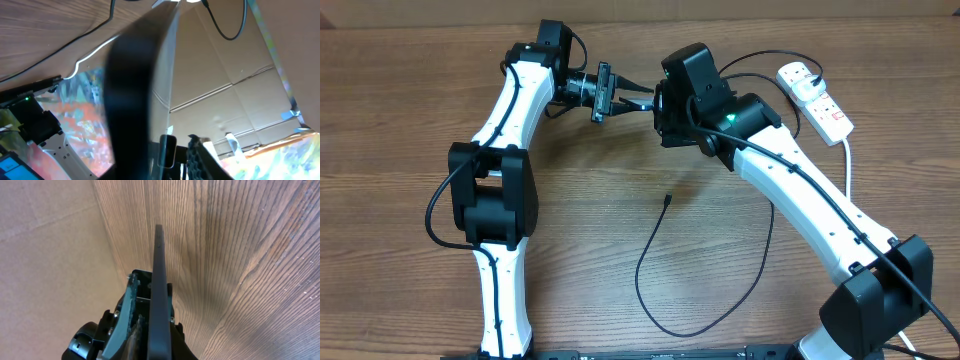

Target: Plug charger to phone and switch on socket

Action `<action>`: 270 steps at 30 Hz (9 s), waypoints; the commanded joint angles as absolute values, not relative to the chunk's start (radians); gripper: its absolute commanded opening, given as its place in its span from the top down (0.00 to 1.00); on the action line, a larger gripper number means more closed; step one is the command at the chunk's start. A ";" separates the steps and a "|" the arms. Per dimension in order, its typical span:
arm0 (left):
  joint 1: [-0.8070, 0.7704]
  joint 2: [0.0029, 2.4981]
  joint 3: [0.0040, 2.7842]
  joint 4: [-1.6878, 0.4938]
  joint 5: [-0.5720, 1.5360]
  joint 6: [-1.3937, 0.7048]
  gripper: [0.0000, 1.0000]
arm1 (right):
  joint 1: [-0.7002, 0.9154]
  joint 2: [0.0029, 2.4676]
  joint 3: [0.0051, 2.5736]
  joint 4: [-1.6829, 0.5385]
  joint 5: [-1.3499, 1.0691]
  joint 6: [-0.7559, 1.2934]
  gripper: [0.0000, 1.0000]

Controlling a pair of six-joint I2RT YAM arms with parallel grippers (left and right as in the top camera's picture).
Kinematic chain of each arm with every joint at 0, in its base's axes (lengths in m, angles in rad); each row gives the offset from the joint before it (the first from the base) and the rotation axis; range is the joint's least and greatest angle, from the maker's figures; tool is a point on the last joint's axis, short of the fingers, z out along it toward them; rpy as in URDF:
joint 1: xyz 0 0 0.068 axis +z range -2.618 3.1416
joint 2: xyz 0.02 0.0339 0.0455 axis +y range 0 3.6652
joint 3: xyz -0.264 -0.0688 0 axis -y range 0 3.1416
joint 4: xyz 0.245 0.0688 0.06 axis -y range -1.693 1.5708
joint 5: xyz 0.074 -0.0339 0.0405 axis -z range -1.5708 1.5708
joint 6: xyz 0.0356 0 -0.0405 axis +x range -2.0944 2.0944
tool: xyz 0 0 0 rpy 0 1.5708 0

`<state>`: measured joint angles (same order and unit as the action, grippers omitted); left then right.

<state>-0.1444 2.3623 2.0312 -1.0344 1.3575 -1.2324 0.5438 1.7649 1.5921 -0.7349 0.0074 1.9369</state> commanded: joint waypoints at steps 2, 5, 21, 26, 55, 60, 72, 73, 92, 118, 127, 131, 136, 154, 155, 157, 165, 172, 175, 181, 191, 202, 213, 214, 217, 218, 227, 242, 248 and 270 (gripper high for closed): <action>-0.145 2.367 2.052 -1.034 1.379 -1.238 0.83 | 0.550 1.762 1.623 -0.727 -0.002 1.942 0.90; -0.145 2.367 2.052 -1.034 1.379 -1.238 0.92 | 0.550 1.762 1.623 -0.727 -0.002 1.942 0.90; -0.142 2.367 2.051 -1.032 1.270 -1.234 0.96 | 0.545 1.761 1.623 -0.726 -0.044 1.736 0.25; -0.118 2.367 2.051 -0.995 1.198 -1.178 0.96 | 0.530 1.738 1.623 -0.705 -0.047 1.454 0.18; -0.118 2.160 2.052 -1.102 0.744 -0.103 0.96 | 0.493 1.682 1.622 -1.159 0.049 0.597 0.00; -0.114 2.131 2.052 -1.108 0.617 -0.112 0.96 | 0.493 1.763 1.622 -1.166 -0.015 0.593 0.13; -0.114 2.132 2.051 -1.169 0.569 -0.120 0.96 | 0.522 1.996 1.622 -1.169 -0.047 0.608 0.44; -0.114 2.132 2.051 -1.172 0.554 -0.132 0.96 | 0.526 2.012 1.622 -1.170 -0.047 0.621 0.46; -0.113 2.132 2.051 -1.200 0.513 -0.162 0.96 | 0.563 2.032 1.620 -1.311 -0.083 0.682 0.55; -0.112 2.132 2.051 -1.189 0.513 -0.162 0.96 | 0.579 1.784 1.239 -0.875 -0.146 0.764 0.50; -0.112 2.132 2.051 -1.177 0.514 -0.184 0.96 | 0.597 1.832 1.238 -0.885 -0.068 0.781 0.52; -0.112 2.132 2.051 -1.173 0.514 -0.188 0.96 | 0.595 1.876 1.271 -0.925 -0.068 0.756 0.52; -0.112 2.132 2.051 -1.172 0.514 -0.188 0.96 | 0.595 1.902 1.388 -1.028 -0.069 0.705 0.52; -0.112 2.132 2.051 -1.176 0.514 -0.188 0.95 | 0.640 1.988 1.476 -1.081 -0.068 0.802 0.54; -0.112 2.132 2.051 -1.176 0.514 -0.188 0.96 | 0.640 1.993 1.472 -1.080 -0.064 0.818 0.55; -0.112 2.132 2.051 -1.176 0.513 -0.188 0.96 | 0.640 2.000 1.459 -1.074 -0.027 0.850 0.57; -0.112 2.132 2.051 -1.172 0.514 -0.188 0.96 | 0.638 2.016 1.428 -0.997 0.033 0.857 0.57; -0.112 2.132 2.051 -1.171 0.514 -0.188 0.96 | 0.641 2.028 1.422 -0.975 0.041 0.865 0.59; -0.112 2.132 2.051 -1.171 0.514 -0.188 0.96 | 0.641 2.040 1.420 -0.977 0.049 0.864 0.60; -0.112 2.132 2.051 -1.170 0.514 -0.188 0.96 | 0.641 2.065 1.420 -0.979 0.034 0.863 0.65; -0.112 2.132 2.051 -1.171 0.514 -0.188 0.96 | 0.641 2.073 1.419 -0.997 0.021 0.860 0.68; -0.112 2.132 2.051 -1.171 0.514 -0.188 0.96 | 0.641 2.073 1.407 -0.989 0.020 0.861 0.69; -0.112 2.132 2.051 -1.171 0.514 -0.188 0.96 | 0.641 2.073 1.395 -0.968 0.009 0.861 0.78; -0.112 2.132 2.051 -1.171 0.514 -0.188 0.96 | 0.641 2.073 1.391 -0.965 0.004 0.861 0.80; -0.112 2.132 2.051 -1.171 0.514 -0.188 0.96 | 0.641 2.073 1.379 -0.953 -0.002 0.861 0.80; -0.112 2.132 2.051 -1.171 0.514 -0.188 0.96 | 0.641 2.073 1.379 -0.954 -0.002 0.861 0.80; -0.112 2.132 2.051 -1.171 0.514 -0.188 0.96 | 0.641 2.073 1.379 -0.945 -0.001 0.860 0.89; -0.112 2.132 2.051 -1.174 0.526 -0.192 0.96 | 0.637 2.070 1.397 -0.923 -0.010 0.817 0.96; -0.112 2.132 2.051 -1.161 0.683 -0.192 0.96 | 0.613 2.025 1.465 -0.996 -0.067 0.783 0.96; -0.110 2.132 2.051 -0.862 1.581 -0.410 0.96 | 0.435 1.582 1.487 -1.037 -0.754 0.291 0.96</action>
<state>-0.1154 2.1525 2.0354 -0.8669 1.4696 -0.3080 0.4377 1.6238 1.4593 -1.0351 -0.6601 0.3927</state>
